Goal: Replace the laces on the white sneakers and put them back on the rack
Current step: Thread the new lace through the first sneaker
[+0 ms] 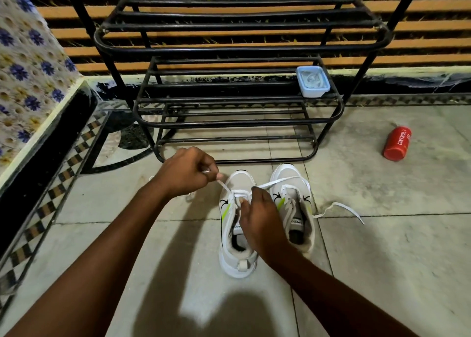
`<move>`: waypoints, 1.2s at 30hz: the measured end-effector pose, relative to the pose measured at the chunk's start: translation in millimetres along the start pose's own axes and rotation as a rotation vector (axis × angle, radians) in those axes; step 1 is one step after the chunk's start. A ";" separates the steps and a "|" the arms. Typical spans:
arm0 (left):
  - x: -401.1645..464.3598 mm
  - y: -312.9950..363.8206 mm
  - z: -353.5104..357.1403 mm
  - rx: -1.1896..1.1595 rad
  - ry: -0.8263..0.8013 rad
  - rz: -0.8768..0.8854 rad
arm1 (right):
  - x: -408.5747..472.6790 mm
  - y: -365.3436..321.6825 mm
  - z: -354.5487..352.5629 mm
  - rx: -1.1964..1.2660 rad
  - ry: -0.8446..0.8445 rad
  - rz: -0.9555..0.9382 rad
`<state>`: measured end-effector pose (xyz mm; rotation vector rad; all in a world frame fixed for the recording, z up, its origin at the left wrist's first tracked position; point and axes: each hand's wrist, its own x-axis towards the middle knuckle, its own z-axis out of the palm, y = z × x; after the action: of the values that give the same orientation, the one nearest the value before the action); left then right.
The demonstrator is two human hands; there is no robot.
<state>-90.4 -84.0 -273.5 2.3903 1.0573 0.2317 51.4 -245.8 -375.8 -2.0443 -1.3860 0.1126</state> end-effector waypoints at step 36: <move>-68.3 168.8 -154.2 -1.006 0.208 -0.026 | 113.9 -114.6 -300.7 1.193 -0.390 0.364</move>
<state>-82.4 -170.0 -51.1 1.4563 0.7729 0.8001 134.3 -263.3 -45.2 -1.2091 -0.7535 1.2221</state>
